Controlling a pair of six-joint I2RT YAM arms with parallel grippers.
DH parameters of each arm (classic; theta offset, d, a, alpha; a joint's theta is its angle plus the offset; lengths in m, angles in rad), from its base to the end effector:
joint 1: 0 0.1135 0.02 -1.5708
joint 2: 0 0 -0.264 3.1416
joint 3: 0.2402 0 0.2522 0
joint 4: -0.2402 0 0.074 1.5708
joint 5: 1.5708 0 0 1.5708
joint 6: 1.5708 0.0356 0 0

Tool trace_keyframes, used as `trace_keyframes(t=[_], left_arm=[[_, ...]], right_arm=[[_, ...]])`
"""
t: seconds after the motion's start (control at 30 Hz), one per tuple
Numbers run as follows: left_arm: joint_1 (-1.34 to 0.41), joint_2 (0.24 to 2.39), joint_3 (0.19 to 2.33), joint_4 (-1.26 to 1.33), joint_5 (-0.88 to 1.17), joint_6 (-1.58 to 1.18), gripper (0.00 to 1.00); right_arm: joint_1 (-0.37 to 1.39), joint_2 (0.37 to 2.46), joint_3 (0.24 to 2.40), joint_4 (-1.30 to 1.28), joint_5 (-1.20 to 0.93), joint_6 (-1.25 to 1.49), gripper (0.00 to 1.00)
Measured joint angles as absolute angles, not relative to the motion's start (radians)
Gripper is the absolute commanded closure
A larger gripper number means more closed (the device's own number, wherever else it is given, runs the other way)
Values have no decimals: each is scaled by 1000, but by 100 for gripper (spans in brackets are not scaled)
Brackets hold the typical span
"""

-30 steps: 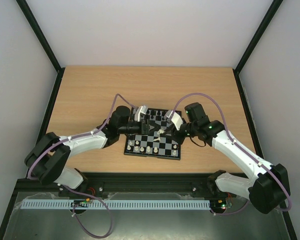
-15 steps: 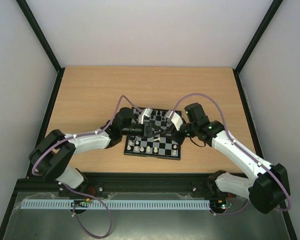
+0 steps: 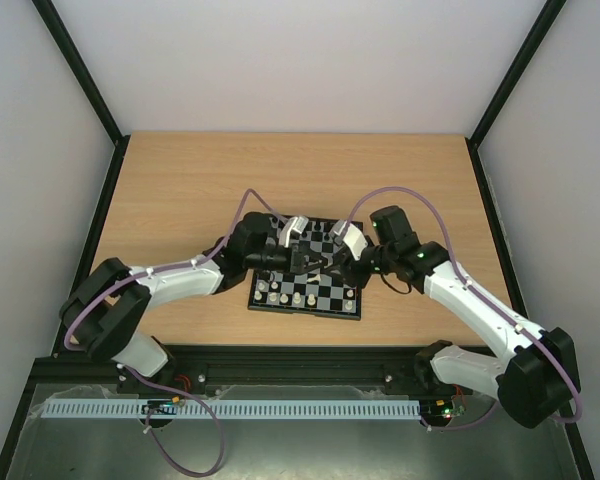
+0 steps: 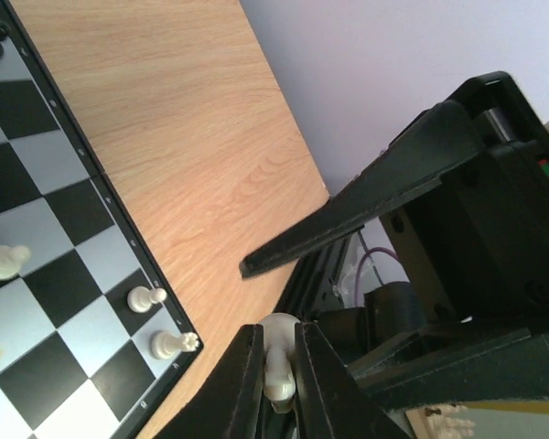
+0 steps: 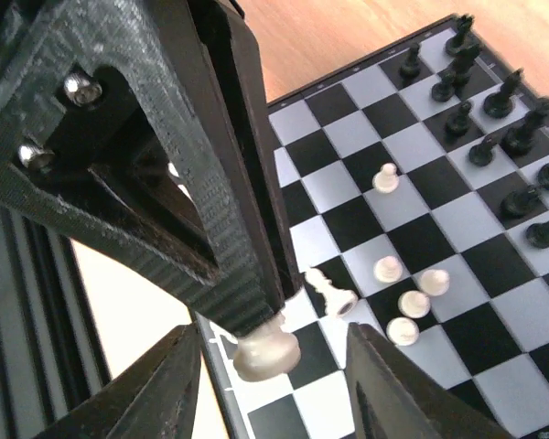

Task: Set up the chess pieces on the board

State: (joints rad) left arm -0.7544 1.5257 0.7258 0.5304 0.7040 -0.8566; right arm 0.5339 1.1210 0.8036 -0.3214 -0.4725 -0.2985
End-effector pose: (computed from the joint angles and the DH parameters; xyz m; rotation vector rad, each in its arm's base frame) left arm 0.2169 -0.2355 0.2164 0.4774 2.1195 -1.6810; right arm 0.1997 0.1369 0.2688 -1.1268 1.8940 0.6523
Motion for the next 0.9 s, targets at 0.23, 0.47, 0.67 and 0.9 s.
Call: trace_keyframes(t=[0.23, 0.47, 0.67, 0.9], left_arm=[[-766, 1472, 854, 216, 530, -622, 95], [-929, 1453, 969, -63, 217, -315, 95], [-1073, 1518, 1024, -185, 46, -159, 93], [-1169, 1712, 1129, -260, -65, -51, 93]], right_arm=[[371, 1098, 803, -315, -506, -245, 46], [269, 1169, 818, -308, -466, -172, 47], [242, 1219, 822, -307, -371, -143, 47], [241, 1217, 822, -284, -284, -128, 47]])
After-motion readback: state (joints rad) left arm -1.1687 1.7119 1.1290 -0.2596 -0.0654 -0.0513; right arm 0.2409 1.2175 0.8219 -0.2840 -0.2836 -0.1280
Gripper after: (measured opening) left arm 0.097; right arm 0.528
